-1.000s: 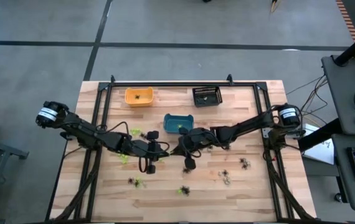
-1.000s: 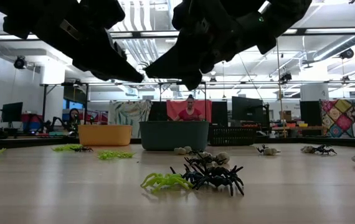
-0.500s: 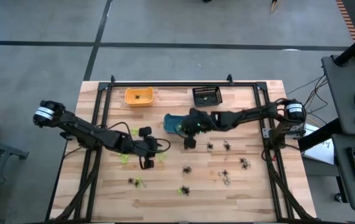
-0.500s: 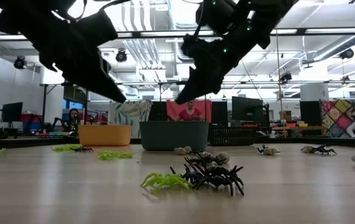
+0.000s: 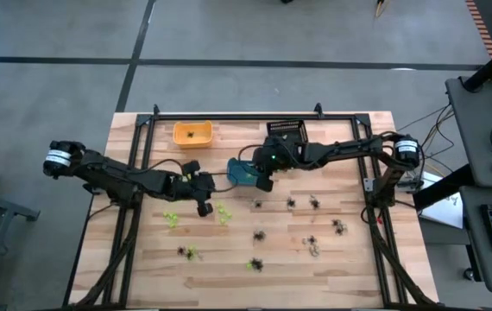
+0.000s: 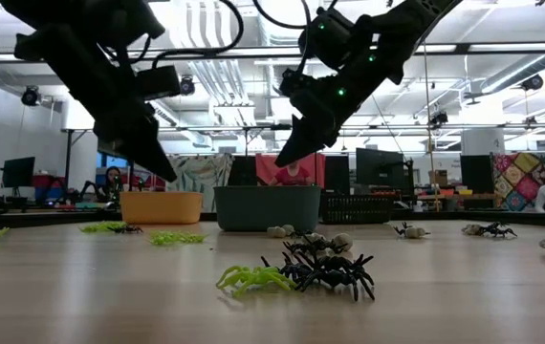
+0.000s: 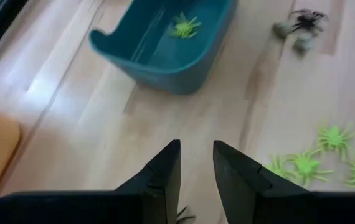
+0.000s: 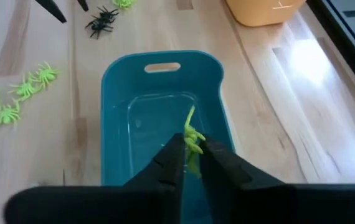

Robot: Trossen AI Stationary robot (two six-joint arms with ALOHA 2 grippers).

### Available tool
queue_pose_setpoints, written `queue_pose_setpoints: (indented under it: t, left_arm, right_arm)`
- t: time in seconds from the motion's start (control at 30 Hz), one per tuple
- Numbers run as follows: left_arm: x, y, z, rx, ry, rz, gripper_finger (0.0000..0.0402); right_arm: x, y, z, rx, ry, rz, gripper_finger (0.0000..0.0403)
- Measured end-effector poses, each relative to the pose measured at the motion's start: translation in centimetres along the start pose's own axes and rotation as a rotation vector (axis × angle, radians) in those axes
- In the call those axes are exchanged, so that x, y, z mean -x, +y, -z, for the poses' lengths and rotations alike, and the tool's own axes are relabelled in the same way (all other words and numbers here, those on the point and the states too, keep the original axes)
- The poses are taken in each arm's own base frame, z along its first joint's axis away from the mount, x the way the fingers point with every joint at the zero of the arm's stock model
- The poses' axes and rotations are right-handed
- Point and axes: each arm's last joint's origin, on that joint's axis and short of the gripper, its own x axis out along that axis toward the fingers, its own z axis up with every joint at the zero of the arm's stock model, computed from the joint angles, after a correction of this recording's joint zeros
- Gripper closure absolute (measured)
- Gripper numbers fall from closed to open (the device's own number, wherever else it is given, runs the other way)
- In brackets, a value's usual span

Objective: Sort Halloween decoration
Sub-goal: Put the green spider toy into the blue bin, then put the black spider toy into the yellow bin

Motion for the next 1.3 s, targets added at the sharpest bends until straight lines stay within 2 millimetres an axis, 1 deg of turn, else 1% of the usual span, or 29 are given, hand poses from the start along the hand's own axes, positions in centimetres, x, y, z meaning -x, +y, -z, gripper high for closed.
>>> queue_pose_setpoints:
  t: [0.23,0.33,0.43,0.57,0.7,0.97,1.07,1.3]
  left_arm:
    - [0.0,0.2,0.4,0.042,0.049,0.007,0.0322]
    - [0.0,0.2,0.8,0.088,0.098,0.032,0.0315]
    - [0.1,0.3,1.4,0.143,0.165,0.042,0.0304]
    - [0.2,0.5,2.0,0.155,0.229,0.017,0.0284]
    - [0.1,0.5,2.2,0.084,0.247,0.018,0.0265]
    - [-0.9,0.2,2.7,0.001,0.287,0.010,0.0260]
    - [-1.3,0.0,2.9,-0.016,0.304,0.001,0.0260]
    - [-2.1,0.0,3.1,-0.053,0.297,-0.077,0.0260]
  right_arm:
    - [0.0,0.0,0.0,0.003,0.003,0.003,0.0285]
    - [0.3,0.1,0.0,-0.032,0.017,-0.009,0.0266]
    - [0.7,0.3,-0.3,-0.076,0.029,-0.066,0.0254]
    - [1.3,1.3,-0.6,-0.105,0.026,-0.166,0.0250]
    - [1.8,2.6,-0.9,-0.085,0.013,-0.201,0.0256]
    - [2.2,4.8,-0.9,-0.042,0.011,-0.245,0.0264]
    - [2.3,5.3,-0.9,-0.034,0.012,-0.254,0.0261]
    - [2.2,5.3,-0.7,-0.033,0.018,-0.254,0.0261]
